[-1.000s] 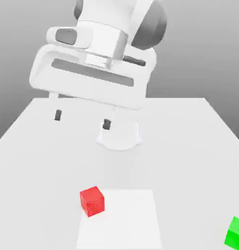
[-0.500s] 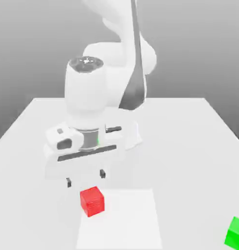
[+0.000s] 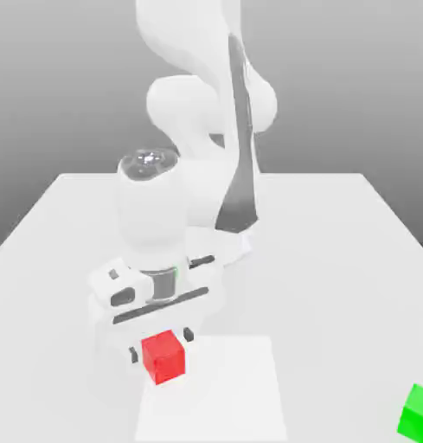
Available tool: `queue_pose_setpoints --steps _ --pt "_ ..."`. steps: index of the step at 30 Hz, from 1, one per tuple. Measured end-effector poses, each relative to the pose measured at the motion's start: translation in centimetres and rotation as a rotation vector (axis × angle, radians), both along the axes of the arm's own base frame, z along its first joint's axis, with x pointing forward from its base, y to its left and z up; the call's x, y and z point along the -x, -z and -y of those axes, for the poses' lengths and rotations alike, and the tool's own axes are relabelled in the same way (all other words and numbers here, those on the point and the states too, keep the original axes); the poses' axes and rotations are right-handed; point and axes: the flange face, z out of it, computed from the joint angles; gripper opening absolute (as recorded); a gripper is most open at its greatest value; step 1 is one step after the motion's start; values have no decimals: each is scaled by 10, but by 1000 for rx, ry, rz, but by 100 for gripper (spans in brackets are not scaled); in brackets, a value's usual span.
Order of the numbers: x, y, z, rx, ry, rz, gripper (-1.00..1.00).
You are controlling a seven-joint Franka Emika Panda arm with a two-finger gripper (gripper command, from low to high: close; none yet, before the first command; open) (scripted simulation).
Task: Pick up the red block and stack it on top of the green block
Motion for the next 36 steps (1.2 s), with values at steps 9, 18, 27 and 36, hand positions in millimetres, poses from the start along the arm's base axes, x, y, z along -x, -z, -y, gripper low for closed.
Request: queue_pose_setpoints --steps 9,18,27,36 --pt "4 11 0 1 -2 -8 -100" --pt "-4 -32 0 -1 2 9 -100" --pt "0 -56 -2 -2 16 -7 -100" --pt "-55 -75 -97 -40 69 5 -100"
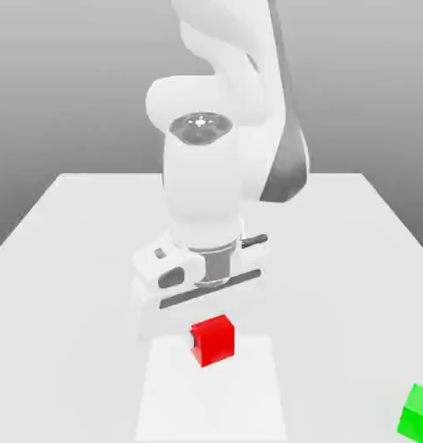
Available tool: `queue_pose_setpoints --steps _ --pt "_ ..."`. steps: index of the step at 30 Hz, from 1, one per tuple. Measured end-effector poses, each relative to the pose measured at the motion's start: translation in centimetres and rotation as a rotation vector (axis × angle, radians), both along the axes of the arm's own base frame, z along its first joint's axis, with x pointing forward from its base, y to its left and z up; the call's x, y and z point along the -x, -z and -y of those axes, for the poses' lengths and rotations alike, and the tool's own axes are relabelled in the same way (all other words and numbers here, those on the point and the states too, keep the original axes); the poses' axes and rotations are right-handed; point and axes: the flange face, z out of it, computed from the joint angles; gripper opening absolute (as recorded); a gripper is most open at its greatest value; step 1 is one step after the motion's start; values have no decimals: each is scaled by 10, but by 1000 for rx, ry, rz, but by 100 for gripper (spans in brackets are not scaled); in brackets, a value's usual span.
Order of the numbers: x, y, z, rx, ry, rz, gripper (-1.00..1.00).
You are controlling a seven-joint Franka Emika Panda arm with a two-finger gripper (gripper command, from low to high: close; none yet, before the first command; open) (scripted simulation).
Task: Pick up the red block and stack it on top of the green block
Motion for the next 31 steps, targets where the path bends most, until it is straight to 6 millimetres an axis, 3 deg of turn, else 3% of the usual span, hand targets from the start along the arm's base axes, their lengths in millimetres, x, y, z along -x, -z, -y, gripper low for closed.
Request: queue_pose_setpoints --steps 12,23,27,28,31 --pt "-39 -16 -126 -12 146 -18 -100" --pt "-37 -16 -255 30 280 -25 -100" --pt "-37 34 -266 35 293 -22 -100" --pt "-36 44 -266 36 293 -22 100" --pt "-36 44 -266 36 293 -22 100"
